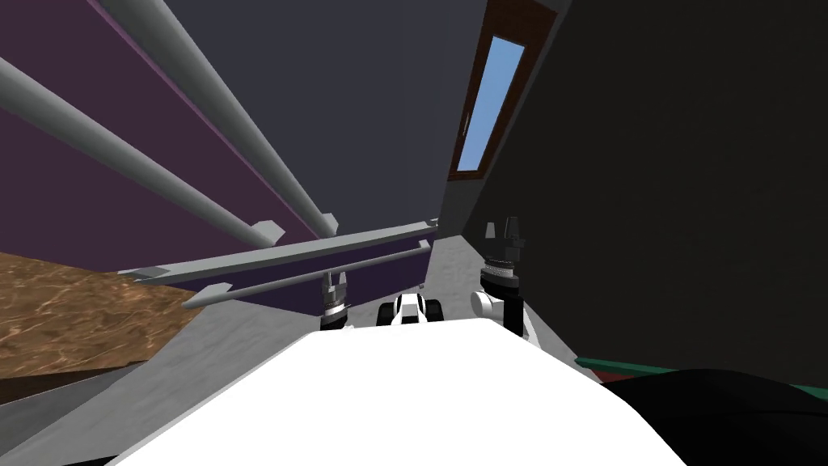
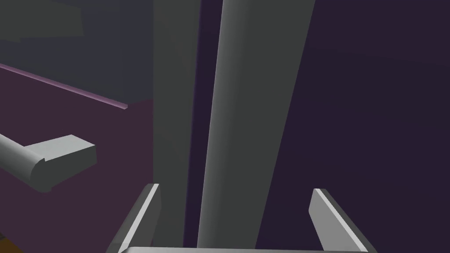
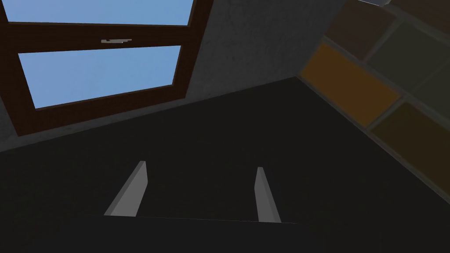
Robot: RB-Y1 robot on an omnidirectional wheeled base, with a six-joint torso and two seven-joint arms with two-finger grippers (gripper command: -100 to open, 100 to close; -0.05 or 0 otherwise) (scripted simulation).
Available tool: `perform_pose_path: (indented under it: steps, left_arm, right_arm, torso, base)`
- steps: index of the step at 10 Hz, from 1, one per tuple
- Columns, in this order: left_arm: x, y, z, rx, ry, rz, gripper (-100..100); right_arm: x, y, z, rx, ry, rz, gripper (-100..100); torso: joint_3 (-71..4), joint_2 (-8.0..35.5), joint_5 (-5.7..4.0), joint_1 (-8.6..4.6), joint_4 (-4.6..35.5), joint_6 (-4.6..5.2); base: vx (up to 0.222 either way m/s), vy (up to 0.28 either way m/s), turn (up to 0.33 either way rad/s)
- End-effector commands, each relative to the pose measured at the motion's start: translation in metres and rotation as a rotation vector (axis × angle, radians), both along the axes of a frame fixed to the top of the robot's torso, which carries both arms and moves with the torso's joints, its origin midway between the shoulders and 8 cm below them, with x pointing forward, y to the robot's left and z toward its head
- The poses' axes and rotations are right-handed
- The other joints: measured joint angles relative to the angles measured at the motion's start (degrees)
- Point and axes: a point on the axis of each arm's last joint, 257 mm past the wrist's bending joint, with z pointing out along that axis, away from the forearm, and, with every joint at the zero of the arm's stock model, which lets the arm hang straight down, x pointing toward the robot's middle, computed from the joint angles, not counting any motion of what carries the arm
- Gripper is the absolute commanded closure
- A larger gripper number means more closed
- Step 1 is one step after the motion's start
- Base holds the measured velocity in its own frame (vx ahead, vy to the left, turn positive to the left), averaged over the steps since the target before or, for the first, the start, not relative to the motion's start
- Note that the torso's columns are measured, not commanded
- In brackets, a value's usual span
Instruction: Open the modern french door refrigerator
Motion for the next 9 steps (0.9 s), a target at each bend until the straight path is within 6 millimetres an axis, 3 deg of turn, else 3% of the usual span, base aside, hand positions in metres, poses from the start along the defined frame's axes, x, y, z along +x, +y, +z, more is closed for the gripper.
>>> perform_pose_path:
  steps: [1, 2, 3, 4, 6, 7, 9]
  left_arm:
    - [0.013, 0.023, -0.003, 0.011, 0.006, 0.047, -100]
    - [0.016, 0.022, -0.001, 0.010, 0.002, 0.045, -100]
    - [0.022, 0.041, -0.003, 0.017, 0.013, 0.089, -100]
    - [0.027, 0.039, 0.000, 0.016, 0.002, 0.084, -100]
    - [0.039, 0.075, -0.002, 0.022, 0.021, 0.169, -100]
    - [0.049, 0.074, 0.005, 0.018, 0.000, 0.165, -100]
    - [0.061, 0.108, 0.005, 0.009, 0.015, 0.250, -100]
  right_arm:
    - [0.000, 0.000, 0.000, 0.000, 0.000, 0.000, 0]
    - [0.000, 0.000, 0.000, 0.000, 0.000, 0.000, 0]
    - [0.000, 0.000, 0.000, 0.000, 0.000, 0.000, 0]
    - [0.000, 0.000, 0.000, 0.000, 0.000, 0.000, 0]
    - [0.000, 0.000, 0.000, 0.000, 0.000, 0.000, 0]
    - [0.000, 0.000, 0.000, 0.000, 0.000, 0.000, 0]
    - [0.000, 0.000, 0.000, 0.000, 0.000, 0.000, 0]
  torso:
    - [-0.3, -0.4, -0.03, -0.08, -0.1, 0.00]
    - [-0.3, -0.4, -0.04, -0.14, -0.1, 0.07]
    - [-0.3, -0.4, -0.03, -0.11, -0.1, 0.04]
    - [-0.2, -0.2, -0.03, -0.13, -0.1, 0.07]
    - [-0.1, -0.2, -0.01, -0.05, -0.1, 0.06]
    - [0.0, 0.0, -0.03, -0.11, 0.0, 0.07]
    - [-0.2, -0.3, -0.02, -0.06, -0.1, 0.05]
  base:
    - [-0.102, -0.006, -0.195]
    - [-0.090, 0.000, -0.179]
    - [-0.121, -0.014, -0.315]
    - [-0.101, 0.003, -0.130]
    - [-0.152, -0.010, -0.324]
    - [-0.163, -0.008, -0.137]
    - [-0.161, -0.015, -0.307]
